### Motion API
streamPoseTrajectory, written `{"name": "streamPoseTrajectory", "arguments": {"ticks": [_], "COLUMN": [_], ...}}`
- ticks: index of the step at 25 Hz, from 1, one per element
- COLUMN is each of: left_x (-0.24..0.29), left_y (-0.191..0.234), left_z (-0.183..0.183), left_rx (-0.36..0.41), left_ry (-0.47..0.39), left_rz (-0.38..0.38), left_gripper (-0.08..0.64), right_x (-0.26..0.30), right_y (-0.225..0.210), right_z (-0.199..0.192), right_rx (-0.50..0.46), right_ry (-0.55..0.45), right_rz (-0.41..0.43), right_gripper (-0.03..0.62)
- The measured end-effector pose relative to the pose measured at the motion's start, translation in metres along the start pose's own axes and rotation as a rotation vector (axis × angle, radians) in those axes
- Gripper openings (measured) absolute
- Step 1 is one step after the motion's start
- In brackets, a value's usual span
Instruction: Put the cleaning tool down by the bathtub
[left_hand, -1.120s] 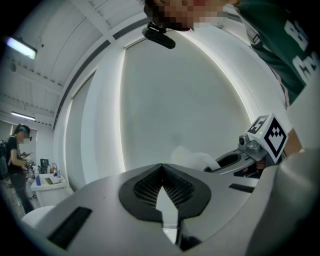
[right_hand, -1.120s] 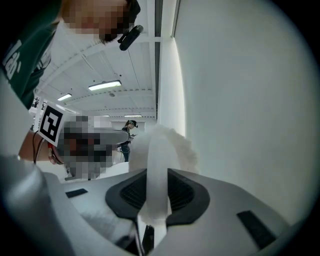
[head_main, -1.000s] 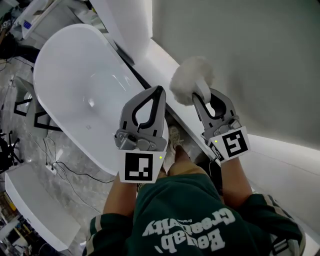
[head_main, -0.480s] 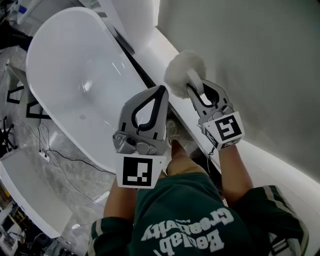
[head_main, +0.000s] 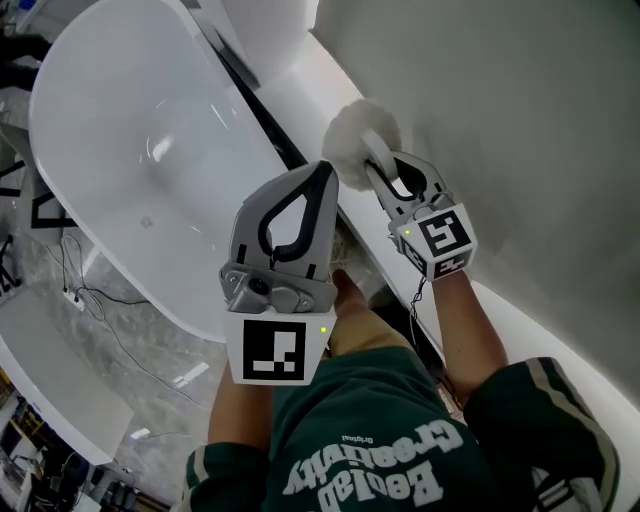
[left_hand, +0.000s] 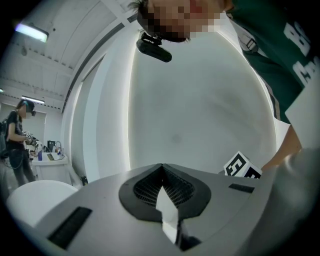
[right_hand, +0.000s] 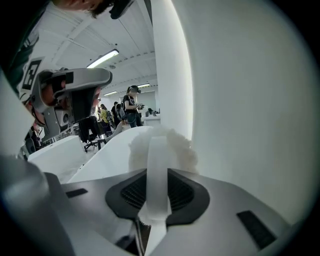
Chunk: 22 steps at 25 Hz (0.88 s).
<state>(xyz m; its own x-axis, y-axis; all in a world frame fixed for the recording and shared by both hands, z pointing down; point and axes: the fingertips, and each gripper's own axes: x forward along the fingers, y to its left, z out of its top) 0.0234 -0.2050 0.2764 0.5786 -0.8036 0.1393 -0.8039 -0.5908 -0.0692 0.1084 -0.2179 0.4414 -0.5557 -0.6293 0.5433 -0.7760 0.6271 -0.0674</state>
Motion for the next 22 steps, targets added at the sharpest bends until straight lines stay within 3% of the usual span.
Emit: {"name": "streamPoseTrajectory", "arguments": {"ticks": [12,16,22], "left_x": [0.021,0.030,0.036], "left_y": [0.005,0.013,0.014], "left_z": [-0.053,-0.074,-0.081], "left_rx": [-0.037,-0.007,-0.038], "left_ry": [0.057,0.084,0.091], "left_rz": [0.021,0.025,0.031], "left_gripper": [0.008,0.008,0.008], "right_x": [0.077,0.107,0.128], "right_y": [-0.017,-0.021,-0.027], "right_z": [-0.085,-0.104,-0.119], "right_rx": [0.007,-0.004,-0.044], "right_ry": [0.156,0.208,0.262], "right_rz": [0.044,0.062,0.070], "right_gripper": [0.092,0.092,0.092]}}
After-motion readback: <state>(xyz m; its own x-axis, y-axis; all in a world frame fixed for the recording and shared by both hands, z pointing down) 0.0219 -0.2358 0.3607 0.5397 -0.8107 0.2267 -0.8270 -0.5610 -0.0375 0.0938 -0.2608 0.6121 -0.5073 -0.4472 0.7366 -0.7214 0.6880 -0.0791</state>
